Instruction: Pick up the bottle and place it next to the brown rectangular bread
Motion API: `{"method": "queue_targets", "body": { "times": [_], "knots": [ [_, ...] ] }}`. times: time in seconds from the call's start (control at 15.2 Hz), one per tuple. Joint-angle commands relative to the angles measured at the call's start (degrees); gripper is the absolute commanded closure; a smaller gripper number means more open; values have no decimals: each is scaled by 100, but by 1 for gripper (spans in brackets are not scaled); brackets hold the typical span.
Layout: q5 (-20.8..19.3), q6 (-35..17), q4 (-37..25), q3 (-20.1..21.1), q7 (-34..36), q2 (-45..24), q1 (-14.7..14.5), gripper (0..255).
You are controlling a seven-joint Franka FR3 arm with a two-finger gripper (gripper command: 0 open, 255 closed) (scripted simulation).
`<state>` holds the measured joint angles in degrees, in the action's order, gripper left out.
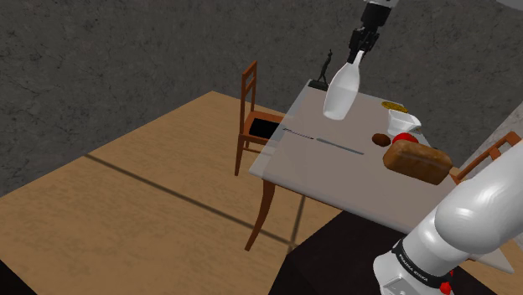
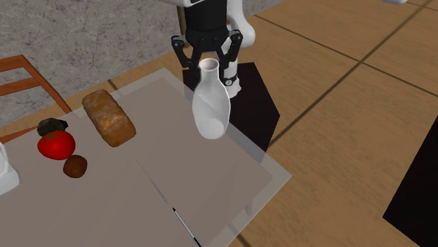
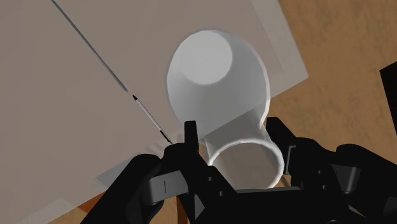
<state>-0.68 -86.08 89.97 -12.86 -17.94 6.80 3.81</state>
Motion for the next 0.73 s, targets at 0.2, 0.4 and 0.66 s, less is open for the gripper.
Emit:
{"method": "queue_targets", "body": {
  "times": [0.2, 0.4, 0.66],
  "knots": [
    [43, 433, -626, -29, -45, -196, 14, 255],
    [76, 711, -1044, -46, -67, -341, 24, 255],
    [134, 1106, -1666, -76, -103, -575, 46, 255]
  ]
}}
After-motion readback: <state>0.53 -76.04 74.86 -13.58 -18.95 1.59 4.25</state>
